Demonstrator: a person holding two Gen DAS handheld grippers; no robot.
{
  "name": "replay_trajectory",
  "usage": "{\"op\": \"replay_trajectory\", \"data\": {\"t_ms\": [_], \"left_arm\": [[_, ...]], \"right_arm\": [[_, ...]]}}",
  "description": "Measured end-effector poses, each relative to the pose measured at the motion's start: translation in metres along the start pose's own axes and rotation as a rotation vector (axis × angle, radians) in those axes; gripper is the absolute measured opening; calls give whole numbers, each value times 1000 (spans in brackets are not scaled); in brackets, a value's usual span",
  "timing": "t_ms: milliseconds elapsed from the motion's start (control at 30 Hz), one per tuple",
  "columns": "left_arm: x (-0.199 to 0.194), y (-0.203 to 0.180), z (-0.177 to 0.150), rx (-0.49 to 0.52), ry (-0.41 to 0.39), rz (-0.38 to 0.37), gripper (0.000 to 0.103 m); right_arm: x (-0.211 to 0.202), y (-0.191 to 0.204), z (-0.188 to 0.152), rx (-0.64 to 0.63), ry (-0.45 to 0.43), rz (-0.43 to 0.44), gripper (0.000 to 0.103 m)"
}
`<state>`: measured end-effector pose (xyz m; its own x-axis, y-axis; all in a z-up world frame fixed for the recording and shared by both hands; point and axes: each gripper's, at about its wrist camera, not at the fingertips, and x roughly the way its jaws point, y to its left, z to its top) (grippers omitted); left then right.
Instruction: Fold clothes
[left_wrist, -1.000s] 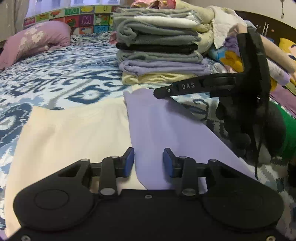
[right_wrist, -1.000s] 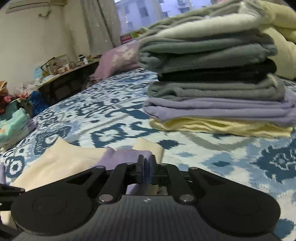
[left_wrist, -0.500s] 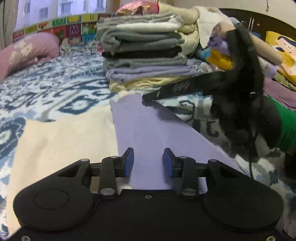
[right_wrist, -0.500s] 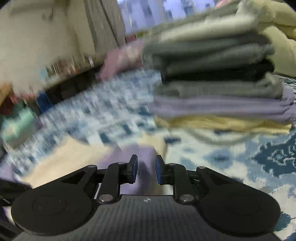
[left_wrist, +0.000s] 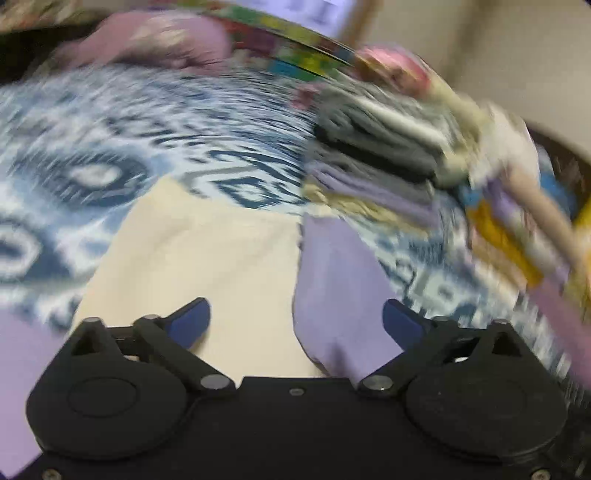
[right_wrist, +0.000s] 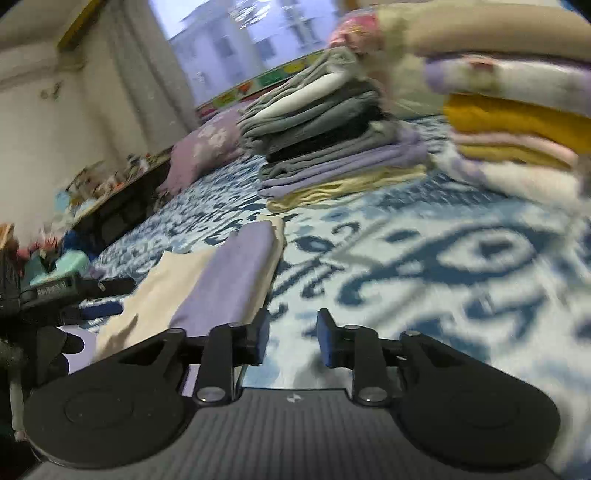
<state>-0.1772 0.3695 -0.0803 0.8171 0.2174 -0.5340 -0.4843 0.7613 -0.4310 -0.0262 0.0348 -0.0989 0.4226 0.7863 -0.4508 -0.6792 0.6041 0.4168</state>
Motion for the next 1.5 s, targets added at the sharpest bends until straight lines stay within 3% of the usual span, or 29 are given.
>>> {"op": "replay_trajectory", "data": {"t_ms": [100, 233, 333, 400, 433, 600, 700, 800, 900, 1000, 1267, 1333, 1500], "left_arm": [[-32, 16, -15, -66, -27, -44, 103], [-81, 43, -32, -163, -139, 5, 102], [-113, 66, -39, -221, -229, 87, 102], [-125, 85, -44, -257, -241, 166, 102], [-129, 95, -45, -277, -249, 204, 101], [-152, 144, -51, -416, -298, 247, 101], [-159, 164, -55, -459, -284, 294, 101], [-158, 182, -57, -532, -267, 285, 100], [-155, 193, -54, -563, -278, 304, 93], [-151, 207, -48, -595, -304, 340, 76], [-146, 239, -37, -681, -373, 317, 70], [-143, 247, -33, -695, -387, 306, 62], [-141, 255, -30, -728, -386, 225, 57]], "right_arm": [[-21, 28, -18, -95, -48, 23, 31], [-28, 70, -43, -254, -57, 92, 30], [-6, 92, -61, -391, 13, 85, 27], [23, 92, -72, -396, 164, 62, 29], [30, 87, -76, -378, 194, 70, 28], [-3, 92, -63, -355, 81, 86, 31], [-19, 97, -66, -320, 62, 113, 32], [-23, 118, -78, -390, 67, 149, 36], [-23, 133, -92, -456, 93, 202, 39], [-21, 145, -105, -499, 121, 220, 39], [-9, 126, -102, -398, 149, 202, 44], [-7, 122, -103, -384, 141, 202, 44], [-6, 118, -103, -377, 122, 200, 44]]}}
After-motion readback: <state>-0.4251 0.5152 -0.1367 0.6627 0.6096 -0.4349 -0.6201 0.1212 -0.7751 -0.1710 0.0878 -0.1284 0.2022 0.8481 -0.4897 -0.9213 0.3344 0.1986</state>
